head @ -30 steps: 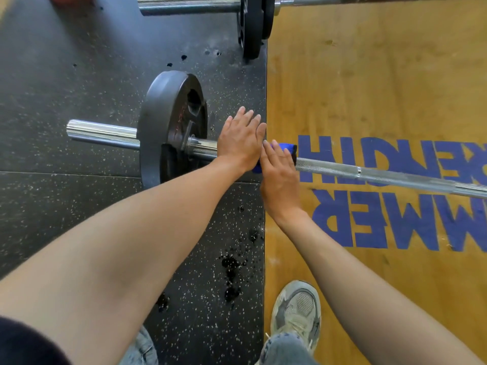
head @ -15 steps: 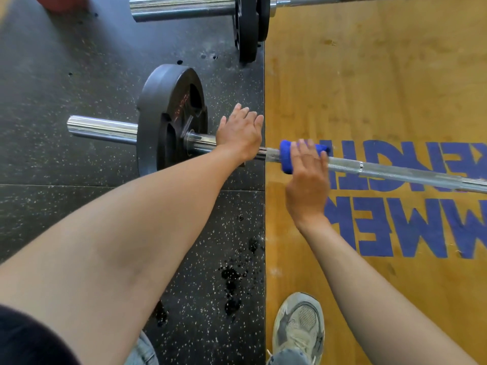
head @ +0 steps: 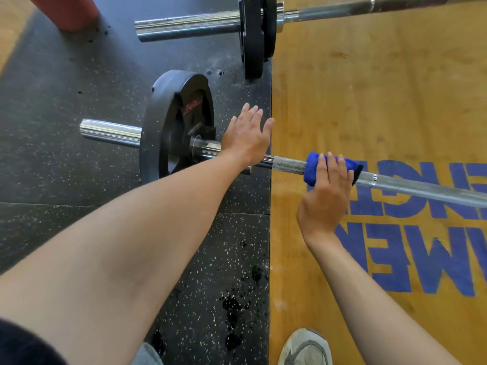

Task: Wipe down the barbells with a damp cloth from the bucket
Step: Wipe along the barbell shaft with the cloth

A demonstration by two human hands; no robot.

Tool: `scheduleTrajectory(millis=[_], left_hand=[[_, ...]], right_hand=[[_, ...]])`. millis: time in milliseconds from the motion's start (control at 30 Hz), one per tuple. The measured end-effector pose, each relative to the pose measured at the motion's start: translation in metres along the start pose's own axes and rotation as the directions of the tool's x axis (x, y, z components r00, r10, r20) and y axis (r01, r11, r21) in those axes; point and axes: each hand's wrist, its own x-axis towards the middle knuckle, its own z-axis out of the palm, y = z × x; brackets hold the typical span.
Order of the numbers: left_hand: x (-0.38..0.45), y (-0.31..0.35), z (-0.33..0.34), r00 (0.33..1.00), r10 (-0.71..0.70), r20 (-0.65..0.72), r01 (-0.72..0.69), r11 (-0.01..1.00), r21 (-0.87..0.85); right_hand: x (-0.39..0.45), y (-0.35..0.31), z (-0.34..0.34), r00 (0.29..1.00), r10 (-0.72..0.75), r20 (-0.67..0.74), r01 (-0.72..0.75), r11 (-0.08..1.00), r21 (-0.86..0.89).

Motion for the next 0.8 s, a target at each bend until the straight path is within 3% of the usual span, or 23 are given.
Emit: scheduleTrajectory(millis=[67,200,333,400,467,567,633,733,800], left_hand=[[0.005,0.0,0.002,1.0,0.002,-0.017,-0.002,1.0,0.015],[0.007,-0.002,0.003,0.997,0.009,-0.072,-0.006,0.999,0.032],[-0.002,-0.001,0.004,0.998,0.016,-0.068,-0.012,0.998,0.065],[-0.007,-0.001,0.007,0.998,0.018,-0.063,-0.014,0.997,0.072],[-0.013,-0.003,0.009,0.998,0.013,-0.054,-0.01,0.998,0.063],[-0.028,-0.005,0.012,0.998,0.005,-0.069,0.0,0.997,0.072],[-0.041,-0.006,0.014,0.997,0.015,-0.071,-0.01,0.997,0.074],[-0.064,-0.01,0.02,0.993,0.022,-0.112,-0.012,0.996,0.088],[-0.077,-0.011,0.022,0.991,0.04,-0.126,-0.03,0.996,0.081]], right_hand=[[0.009,-0.024,0.01,0.999,-0.045,0.029,0.044,0.997,0.059],[0.012,-0.037,0.014,0.941,-0.318,0.113,0.31,0.947,0.082],[0.005,0.006,-0.001,0.994,-0.098,0.044,0.094,0.992,0.081],[0.006,-0.003,-0.001,0.999,-0.024,0.044,0.022,0.998,0.065],[0.005,-0.022,0.0,0.989,-0.11,0.098,0.101,0.99,0.096],[-0.008,-0.027,-0.007,0.91,-0.372,0.182,0.353,0.927,0.125],[-0.013,-0.007,-0.016,0.921,-0.336,0.196,0.319,0.941,0.111],[-0.025,-0.006,-0.024,0.971,-0.136,0.198,0.128,0.991,0.048],[-0.039,-0.025,-0.025,0.952,-0.191,0.239,0.185,0.982,0.047]])
